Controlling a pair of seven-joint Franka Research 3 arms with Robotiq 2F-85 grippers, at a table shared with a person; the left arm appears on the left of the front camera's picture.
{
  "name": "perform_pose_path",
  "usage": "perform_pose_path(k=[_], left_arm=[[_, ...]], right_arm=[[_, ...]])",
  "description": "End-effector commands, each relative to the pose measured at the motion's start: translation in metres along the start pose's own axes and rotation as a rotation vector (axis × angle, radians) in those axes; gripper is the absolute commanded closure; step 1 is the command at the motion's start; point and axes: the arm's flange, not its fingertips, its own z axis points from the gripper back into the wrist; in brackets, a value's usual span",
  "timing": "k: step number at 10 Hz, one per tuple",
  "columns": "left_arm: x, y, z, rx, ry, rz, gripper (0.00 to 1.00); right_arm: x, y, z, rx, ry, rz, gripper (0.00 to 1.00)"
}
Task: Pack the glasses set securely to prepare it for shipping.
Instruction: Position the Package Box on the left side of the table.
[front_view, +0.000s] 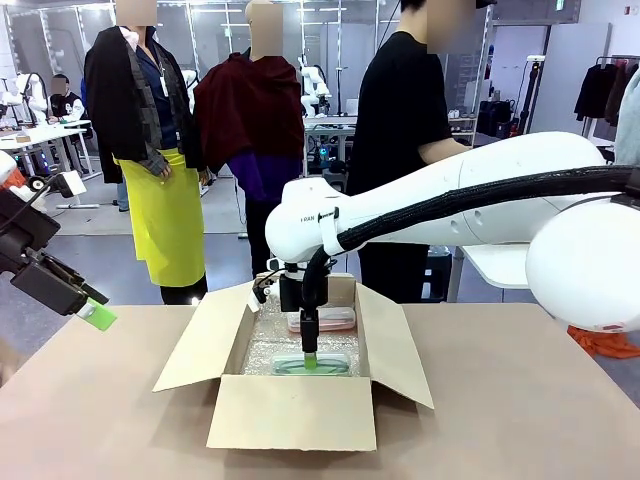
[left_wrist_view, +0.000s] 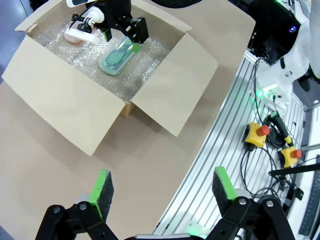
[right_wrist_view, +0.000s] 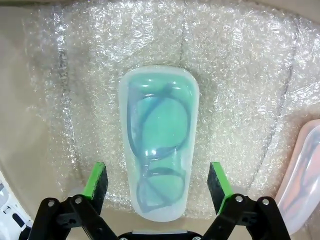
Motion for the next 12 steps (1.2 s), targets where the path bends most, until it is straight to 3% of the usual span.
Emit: perform_pose_path(k=[1, 3, 4, 5, 6, 7, 10, 12], left_arm=[[0.000, 0.001, 0.001, -0.018, -0.018, -0.019, 0.00], [0.000, 0.000, 0.000, 0.000, 0.000, 0.000, 0.00], [0.017, 0.010, 0.006, 0.028, -0.029, 0.068, 0.00], [0.034, 0.030, 0.009, -0.048, -0.041, 0.223, 0.00], [0.046, 0.061, 0.012, -0.013, -0.118, 0.298, 0.00], [0.048, 0.098, 0.010, -0.080, -0.112, 0.446, 0.00], [0.035, 0.164, 0.001, -0.144, -0.149, 0.705, 0.00], [0.019, 0.197, -0.020, -0.210, -0.116, 0.873, 0.00]], right_arm=[[0.002, 0.001, 0.001, -0.003, -0.002, 0.004, 0.00], [0.000, 0.000, 0.000, 0.000, 0.000, 0.000, 0.00], [-0.015, 0.022, 0.026, -0.030, -0.038, -0.006, 0.00], [-0.032, 0.039, 0.045, -0.060, -0.059, -0.038, 0.00], [-0.053, 0.053, 0.063, -0.076, -0.085, -0.048, 0.00], [-0.083, 0.067, 0.082, -0.083, -0.165, -0.059, 0.00], [-0.158, 0.118, 0.118, -0.180, -0.318, -0.120, 0.00], [-0.210, 0.151, 0.125, -0.238, -0.442, -0.268, 0.00]])
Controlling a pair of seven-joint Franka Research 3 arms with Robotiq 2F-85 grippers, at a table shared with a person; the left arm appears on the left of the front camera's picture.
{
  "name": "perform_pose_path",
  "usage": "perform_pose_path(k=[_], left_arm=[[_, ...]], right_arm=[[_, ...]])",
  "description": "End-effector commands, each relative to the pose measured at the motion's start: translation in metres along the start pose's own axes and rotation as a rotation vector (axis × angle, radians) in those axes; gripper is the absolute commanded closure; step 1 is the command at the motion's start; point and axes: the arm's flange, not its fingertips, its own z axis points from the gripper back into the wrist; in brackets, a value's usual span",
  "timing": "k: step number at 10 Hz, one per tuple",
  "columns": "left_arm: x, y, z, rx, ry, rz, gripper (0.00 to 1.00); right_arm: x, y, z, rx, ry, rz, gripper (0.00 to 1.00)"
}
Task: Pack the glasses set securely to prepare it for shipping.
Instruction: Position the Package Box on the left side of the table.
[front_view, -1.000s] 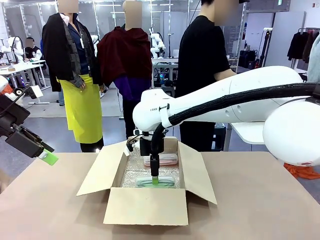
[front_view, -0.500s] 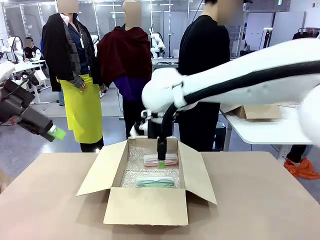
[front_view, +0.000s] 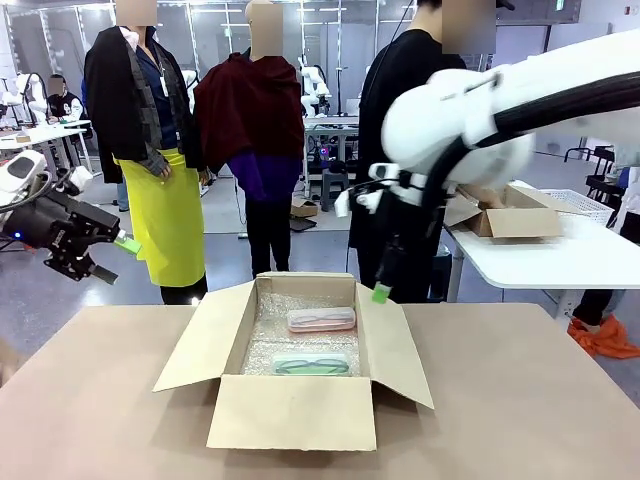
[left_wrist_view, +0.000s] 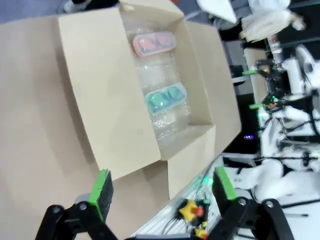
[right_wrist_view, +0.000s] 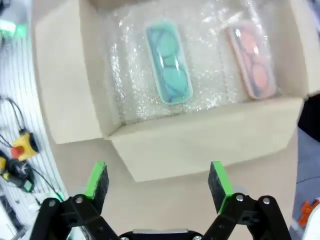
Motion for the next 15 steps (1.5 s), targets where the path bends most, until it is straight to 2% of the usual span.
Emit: perform_pose_path(k=[1, 2, 3, 5, 6, 8, 9, 10, 11, 15], left_arm=[[0.011, 0.014, -0.010, -0.033, 0.032, 0.148, 0.00], [0.014, 0.025, -0.020, -0.046, 0.041, 0.204, 0.00], [0.014, 0.033, -0.029, -0.007, 0.025, 0.250, 0.00], [0.008, 0.042, -0.045, -0.011, 0.032, 0.295, 0.00], [0.005, 0.047, -0.054, -0.023, 0.061, 0.319, 0.00], [-0.005, 0.057, -0.076, -0.038, 0.090, 0.366, 0.00], [-0.008, 0.057, -0.081, -0.045, 0.082, 0.352, 0.00], [-0.007, 0.051, -0.077, -0.086, 0.085, 0.333, 0.00], [-0.005, 0.057, -0.078, -0.027, 0.112, 0.343, 0.00], [-0.005, 0.056, -0.080, -0.038, 0.111, 0.347, 0.00]], right_arm=[[-0.055, 0.037, 0.007, -0.085, -0.118, -0.092, 0.00], [-0.081, 0.045, 0.017, -0.110, -0.175, -0.170, 0.00], [-0.108, 0.057, 0.028, -0.163, -0.244, -0.227, 0.00], [-0.151, 0.075, 0.037, -0.266, -0.225, -0.367, 0.00], [-0.172, 0.083, 0.044, -0.317, -0.214, -0.504, 0.00], [-0.191, 0.091, 0.049, -0.347, -0.209, -0.665, 0.00], [-0.196, 0.093, 0.051, -0.353, -0.232, -0.717, 0.00], [-0.194, 0.090, 0.048, -0.341, -0.237, -0.731, 0.00], [-0.192, 0.076, 0.059, -0.346, -0.230, -0.638, 0.00], [-0.192, 0.076, 0.059, -0.346, -0.230, -0.638, 0.00]])
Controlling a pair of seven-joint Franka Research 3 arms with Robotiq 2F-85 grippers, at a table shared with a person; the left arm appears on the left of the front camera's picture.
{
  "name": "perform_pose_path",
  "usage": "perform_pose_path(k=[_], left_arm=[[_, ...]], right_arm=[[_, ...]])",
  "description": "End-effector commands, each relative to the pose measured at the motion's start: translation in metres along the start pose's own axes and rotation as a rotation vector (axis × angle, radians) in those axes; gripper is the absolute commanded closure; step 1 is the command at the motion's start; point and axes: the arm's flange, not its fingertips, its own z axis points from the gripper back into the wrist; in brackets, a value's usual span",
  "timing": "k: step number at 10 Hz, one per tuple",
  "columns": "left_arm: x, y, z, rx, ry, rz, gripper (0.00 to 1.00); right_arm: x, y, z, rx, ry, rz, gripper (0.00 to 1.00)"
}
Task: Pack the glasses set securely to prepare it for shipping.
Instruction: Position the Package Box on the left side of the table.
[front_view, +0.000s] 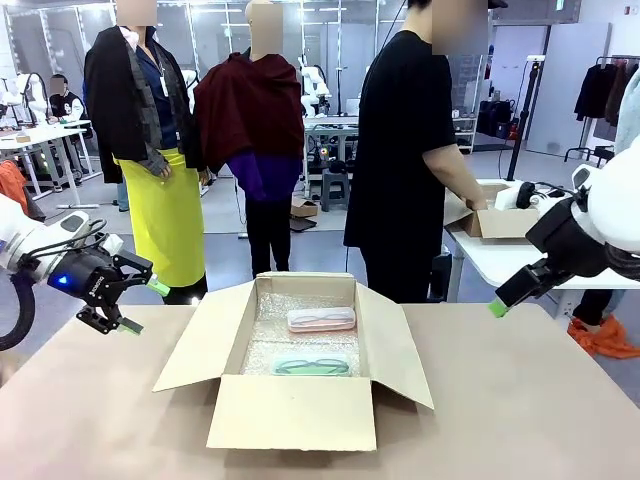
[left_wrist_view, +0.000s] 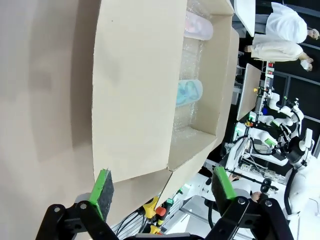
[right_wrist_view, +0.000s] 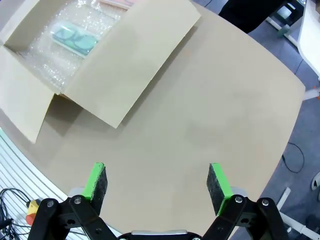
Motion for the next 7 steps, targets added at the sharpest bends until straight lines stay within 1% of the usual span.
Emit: perform_pose_path(k=[1, 2, 3, 6, 7], left_arm=[[0.021, 0.005, 0.001, -0.020, 0.020, 0.016, 0.00], [0.036, 0.017, -0.001, -0.067, 0.038, 0.031, 0.00], [0.048, 0.033, -0.004, -0.088, 0.024, 0.003, 0.00], [0.066, 0.071, -0.011, -0.174, 0.088, 0.048, 0.00], [0.072, 0.081, -0.018, -0.184, 0.118, 0.054, 0.00]], right_arm=[[-0.001, -0.002, -0.001, -0.006, -0.007, 0.009, 0.00], [-0.001, -0.002, -0.001, -0.006, -0.007, 0.009, 0.00], [-0.001, -0.002, -0.001, -0.006, -0.007, 0.009, 0.00], [-0.001, -0.002, -0.001, -0.006, -0.007, 0.009, 0.00], [-0.001, -0.002, -0.001, -0.006, -0.007, 0.009, 0.00]])
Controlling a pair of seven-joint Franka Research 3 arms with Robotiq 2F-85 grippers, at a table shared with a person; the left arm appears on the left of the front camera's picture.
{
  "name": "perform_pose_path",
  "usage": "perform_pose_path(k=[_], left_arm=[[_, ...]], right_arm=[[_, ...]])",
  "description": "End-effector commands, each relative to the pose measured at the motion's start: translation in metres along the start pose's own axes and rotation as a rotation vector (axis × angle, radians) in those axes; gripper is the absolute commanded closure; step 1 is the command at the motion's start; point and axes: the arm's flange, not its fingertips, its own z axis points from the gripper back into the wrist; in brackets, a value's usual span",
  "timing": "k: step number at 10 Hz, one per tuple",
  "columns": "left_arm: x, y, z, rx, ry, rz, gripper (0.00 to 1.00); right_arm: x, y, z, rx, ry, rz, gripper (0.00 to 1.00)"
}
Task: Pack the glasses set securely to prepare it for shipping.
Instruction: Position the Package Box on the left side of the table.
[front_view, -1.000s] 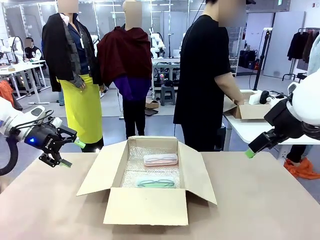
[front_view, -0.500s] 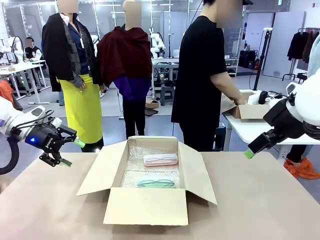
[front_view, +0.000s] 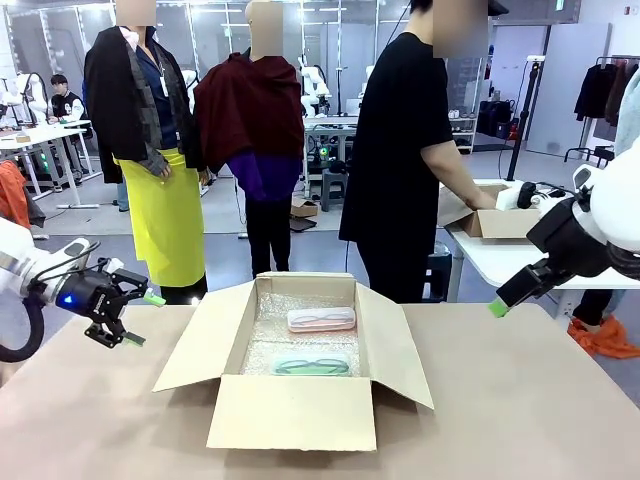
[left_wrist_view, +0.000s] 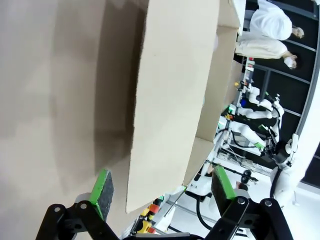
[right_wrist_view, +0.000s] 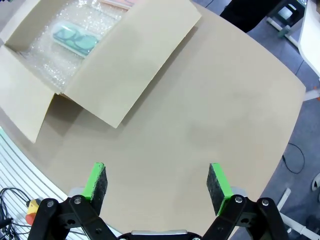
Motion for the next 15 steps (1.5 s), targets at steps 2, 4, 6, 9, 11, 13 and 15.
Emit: perform_pose_path(k=[2, 4, 6, 9, 11, 13, 15], left_arm=[[0.026, 0.023, -0.019, -0.092, 0.041, -0.024, 0.00], [0.033, 0.038, -0.039, -0.155, 0.064, -0.063, 0.00], [0.033, 0.046, -0.054, -0.215, 0.082, -0.082, 0.00], [0.024, 0.045, -0.080, -0.314, 0.149, -0.138, 0.00], [0.016, 0.044, -0.086, -0.359, 0.140, -0.147, 0.00], [0.010, 0.041, -0.090, -0.400, 0.113, -0.170, 0.59], [0.010, 0.039, -0.085, -0.435, 0.087, -0.184, 1.00]], right_arm=[[0.000, -0.001, -0.001, -0.009, -0.006, 0.008, 0.00], [0.000, -0.001, -0.001, -0.009, -0.006, 0.008, 0.00], [0.000, -0.001, -0.001, -0.009, -0.006, 0.008, 0.00], [0.000, -0.001, -0.001, -0.009, -0.006, 0.008, 0.00], [0.000, -0.001, -0.001, -0.009, -0.006, 0.008, 0.00], [0.000, -0.001, -0.001, -0.009, -0.006, 0.008, 0.00], [0.000, -0.001, -0.001, -0.009, -0.006, 0.008, 0.00]])
